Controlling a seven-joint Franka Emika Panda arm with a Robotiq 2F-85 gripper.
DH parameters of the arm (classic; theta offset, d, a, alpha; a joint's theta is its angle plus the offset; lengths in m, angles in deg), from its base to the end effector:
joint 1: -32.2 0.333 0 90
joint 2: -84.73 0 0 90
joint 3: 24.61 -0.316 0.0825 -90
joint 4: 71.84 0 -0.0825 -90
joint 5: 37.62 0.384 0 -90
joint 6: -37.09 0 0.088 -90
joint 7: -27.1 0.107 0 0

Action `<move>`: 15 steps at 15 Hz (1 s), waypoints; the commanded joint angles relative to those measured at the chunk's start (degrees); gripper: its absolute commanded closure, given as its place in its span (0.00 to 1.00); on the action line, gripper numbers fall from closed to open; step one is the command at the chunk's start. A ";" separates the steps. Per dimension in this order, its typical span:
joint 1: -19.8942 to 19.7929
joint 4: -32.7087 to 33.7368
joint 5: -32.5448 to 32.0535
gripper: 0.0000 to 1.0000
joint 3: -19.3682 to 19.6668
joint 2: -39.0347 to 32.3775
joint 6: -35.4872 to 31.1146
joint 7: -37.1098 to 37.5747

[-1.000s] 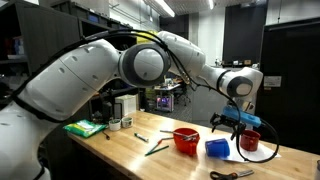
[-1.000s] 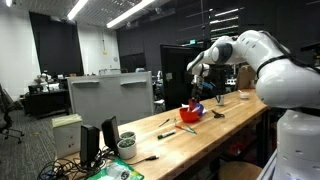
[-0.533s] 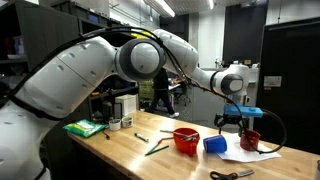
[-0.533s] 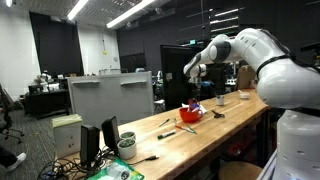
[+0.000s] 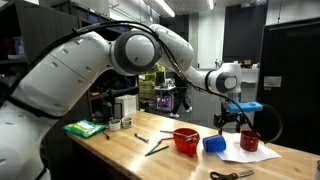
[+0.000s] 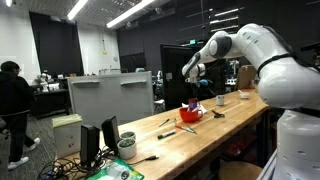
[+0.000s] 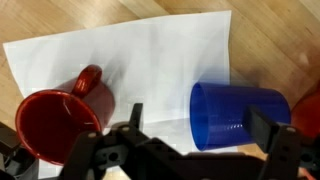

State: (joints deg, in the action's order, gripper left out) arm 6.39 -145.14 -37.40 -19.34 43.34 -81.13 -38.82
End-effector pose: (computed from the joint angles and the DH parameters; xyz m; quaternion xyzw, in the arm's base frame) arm 0.6498 -0.3717 0.3303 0.9497 0.3101 0.0001 0.0428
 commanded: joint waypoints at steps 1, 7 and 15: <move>0.11 -5.57 -2.32 0.00 -1.07 5.17 -1.07 -9.37; 0.73 -8.83 -4.03 0.00 -1.61 8.56 0.37 -25.93; 0.80 -5.02 -2.12 0.00 -0.70 4.88 0.41 -25.11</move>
State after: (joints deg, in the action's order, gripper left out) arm 6.58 -150.53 -40.11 -20.91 48.41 -80.95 -63.58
